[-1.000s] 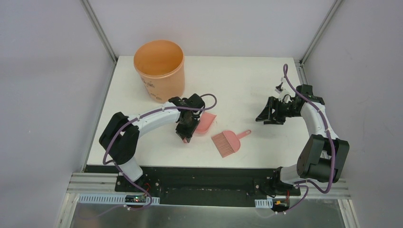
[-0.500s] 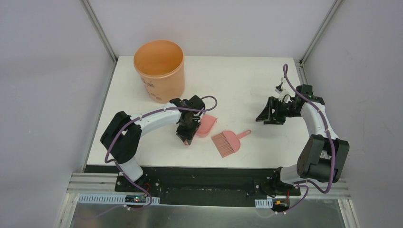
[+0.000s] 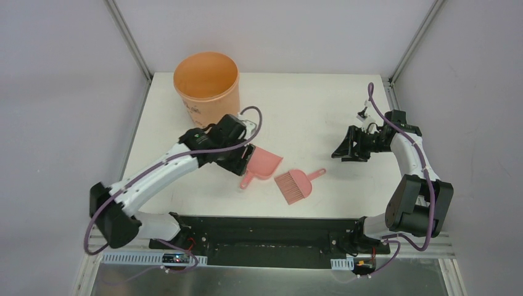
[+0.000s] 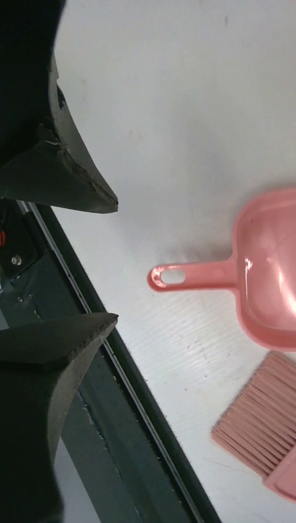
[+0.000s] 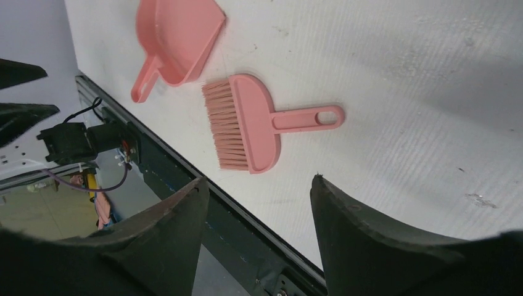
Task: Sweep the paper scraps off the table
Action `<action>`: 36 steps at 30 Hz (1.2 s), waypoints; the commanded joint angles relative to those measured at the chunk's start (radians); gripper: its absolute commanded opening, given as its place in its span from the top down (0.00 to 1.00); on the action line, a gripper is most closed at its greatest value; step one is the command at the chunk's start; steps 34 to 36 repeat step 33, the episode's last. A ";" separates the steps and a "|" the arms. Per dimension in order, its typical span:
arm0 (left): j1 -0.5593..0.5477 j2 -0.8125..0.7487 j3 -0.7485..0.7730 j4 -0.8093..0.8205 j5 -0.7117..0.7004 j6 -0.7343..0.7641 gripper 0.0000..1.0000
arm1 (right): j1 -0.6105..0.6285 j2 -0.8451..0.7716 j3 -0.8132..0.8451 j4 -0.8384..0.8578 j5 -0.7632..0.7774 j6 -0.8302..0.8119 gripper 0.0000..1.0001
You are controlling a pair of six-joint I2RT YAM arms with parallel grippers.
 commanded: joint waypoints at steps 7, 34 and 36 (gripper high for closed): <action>0.186 -0.410 -0.216 0.193 -0.357 -0.058 0.14 | -0.010 -0.052 0.026 -0.019 -0.174 -0.061 0.31; 0.315 -0.369 0.263 0.171 -0.495 0.129 0.09 | -0.016 -0.298 0.402 0.308 0.439 0.350 0.00; 0.315 -0.369 0.263 0.171 -0.495 0.129 0.09 | -0.016 -0.298 0.402 0.308 0.439 0.350 0.00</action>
